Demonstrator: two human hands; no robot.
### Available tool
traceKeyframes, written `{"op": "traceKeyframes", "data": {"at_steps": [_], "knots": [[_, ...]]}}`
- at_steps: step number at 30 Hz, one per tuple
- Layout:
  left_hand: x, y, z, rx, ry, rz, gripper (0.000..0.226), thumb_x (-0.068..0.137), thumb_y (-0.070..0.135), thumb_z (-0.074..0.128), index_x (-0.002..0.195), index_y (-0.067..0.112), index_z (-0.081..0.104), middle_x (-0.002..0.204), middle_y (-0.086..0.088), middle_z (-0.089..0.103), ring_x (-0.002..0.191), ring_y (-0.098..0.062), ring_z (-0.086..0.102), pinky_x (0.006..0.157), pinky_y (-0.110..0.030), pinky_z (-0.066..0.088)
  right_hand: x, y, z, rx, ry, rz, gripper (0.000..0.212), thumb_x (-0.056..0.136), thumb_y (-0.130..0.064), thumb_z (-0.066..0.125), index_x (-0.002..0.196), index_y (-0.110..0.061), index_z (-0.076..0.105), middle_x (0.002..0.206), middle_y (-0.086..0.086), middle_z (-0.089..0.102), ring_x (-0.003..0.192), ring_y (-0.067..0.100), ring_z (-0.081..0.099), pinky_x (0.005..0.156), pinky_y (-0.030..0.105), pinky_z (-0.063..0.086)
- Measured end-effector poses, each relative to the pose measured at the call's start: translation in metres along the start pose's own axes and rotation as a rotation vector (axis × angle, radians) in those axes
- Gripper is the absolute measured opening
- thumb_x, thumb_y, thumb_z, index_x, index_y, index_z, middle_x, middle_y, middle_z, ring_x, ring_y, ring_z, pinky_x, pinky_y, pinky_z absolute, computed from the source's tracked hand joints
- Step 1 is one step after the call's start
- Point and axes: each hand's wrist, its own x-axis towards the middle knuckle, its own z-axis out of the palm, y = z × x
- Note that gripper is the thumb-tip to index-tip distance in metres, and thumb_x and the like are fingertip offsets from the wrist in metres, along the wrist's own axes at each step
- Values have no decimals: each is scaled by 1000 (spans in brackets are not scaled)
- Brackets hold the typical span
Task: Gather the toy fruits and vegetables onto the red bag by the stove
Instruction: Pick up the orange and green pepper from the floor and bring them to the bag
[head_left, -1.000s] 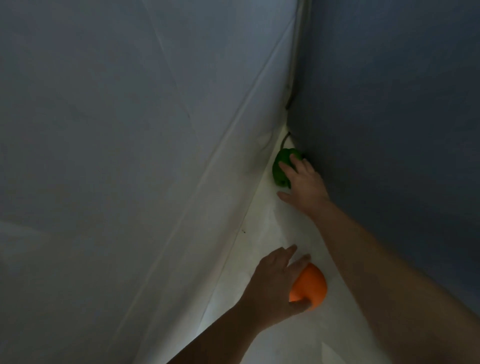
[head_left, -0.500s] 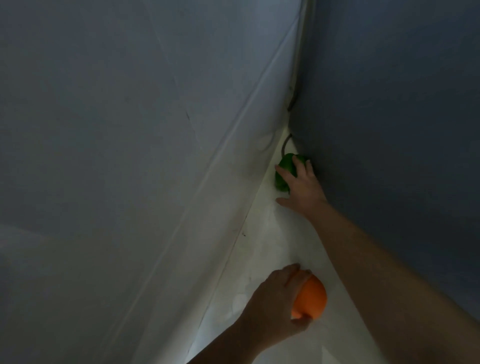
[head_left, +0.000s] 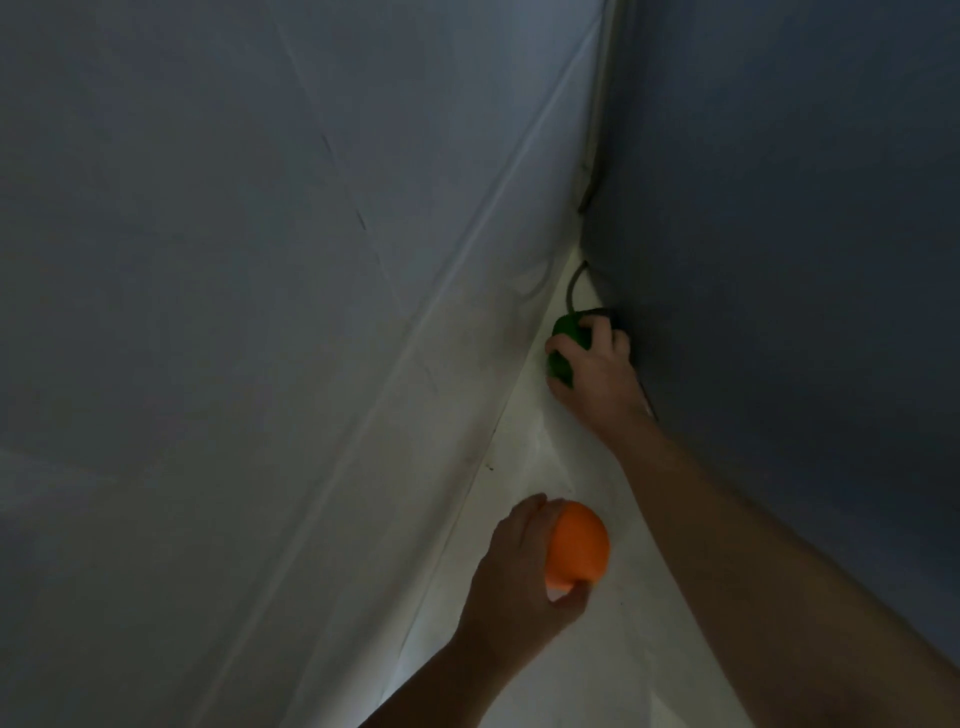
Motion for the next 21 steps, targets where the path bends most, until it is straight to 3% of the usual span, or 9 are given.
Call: {"op": "traceKeyframes", "data": {"at_steps": [7,13,21], "knots": [[3,-1,0,-43,7,-82,80,63,59,52,132,23,37,134,4,41,114,-12,44,88,-23,41,-33,-10,1,92,84,-35,40,67,-7,75,105,-13,65,120,27,46,104,49,40,71,52,49],[3,6,-2,-99,81,-150,66,66,39,74,122,33,39,120,10,45,102,-7,46,79,-17,38,-75,-20,-16,195,131,27,39,68,-8,74,105,-16,66,122,24,46,108,43,40,77,43,43],[-25,57,-38,-172,257,-361,71,63,30,82,124,24,46,121,2,51,103,-17,51,81,-28,47,-133,-65,-88,251,185,108,42,64,-12,75,104,-19,65,122,14,49,110,31,42,73,30,41]]}}
